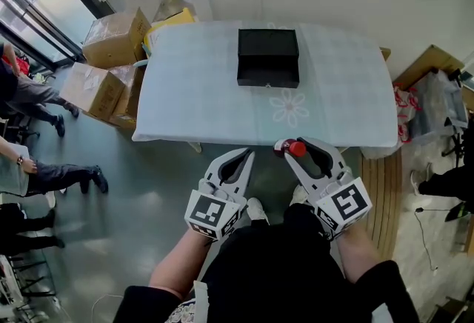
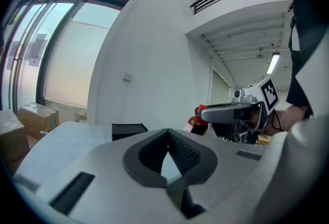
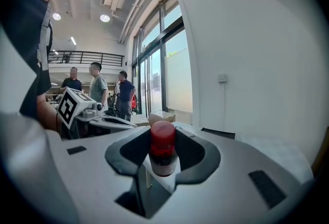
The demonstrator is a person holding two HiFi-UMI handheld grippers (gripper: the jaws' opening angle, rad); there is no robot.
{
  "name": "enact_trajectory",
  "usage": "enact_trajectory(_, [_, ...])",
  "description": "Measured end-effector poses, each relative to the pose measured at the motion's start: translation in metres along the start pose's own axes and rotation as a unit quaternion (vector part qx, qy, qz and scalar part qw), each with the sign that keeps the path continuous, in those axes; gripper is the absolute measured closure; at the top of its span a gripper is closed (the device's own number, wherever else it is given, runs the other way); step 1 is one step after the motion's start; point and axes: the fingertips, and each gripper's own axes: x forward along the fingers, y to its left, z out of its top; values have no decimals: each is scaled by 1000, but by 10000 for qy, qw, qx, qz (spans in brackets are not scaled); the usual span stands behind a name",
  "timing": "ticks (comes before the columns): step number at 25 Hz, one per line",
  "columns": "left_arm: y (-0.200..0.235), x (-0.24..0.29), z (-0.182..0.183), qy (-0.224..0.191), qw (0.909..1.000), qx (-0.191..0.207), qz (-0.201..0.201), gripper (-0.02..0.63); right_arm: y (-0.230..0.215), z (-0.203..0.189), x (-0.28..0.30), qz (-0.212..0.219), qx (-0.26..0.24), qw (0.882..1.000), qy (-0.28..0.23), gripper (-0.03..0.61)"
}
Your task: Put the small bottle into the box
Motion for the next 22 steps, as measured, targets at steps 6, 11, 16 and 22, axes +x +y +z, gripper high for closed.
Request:
enact_trajectory(6, [2, 7, 3, -13, 10000, 21, -22, 612, -13, 4, 8, -6, -61, 10000, -16, 428])
enact_trajectory(11, [6, 23, 4, -10, 10000, 3, 28, 611, -31, 9, 23, 85, -140, 9999, -37, 428])
enact_trajectory(16, [17, 46, 9, -45, 9998, -40, 207, 611, -57, 15, 45, 266, -222, 9994, -24, 428])
enact_trajectory(22, [40, 76, 16, -102, 9984, -44, 560, 611, -95, 20, 81, 550, -306, 9980, 28, 428])
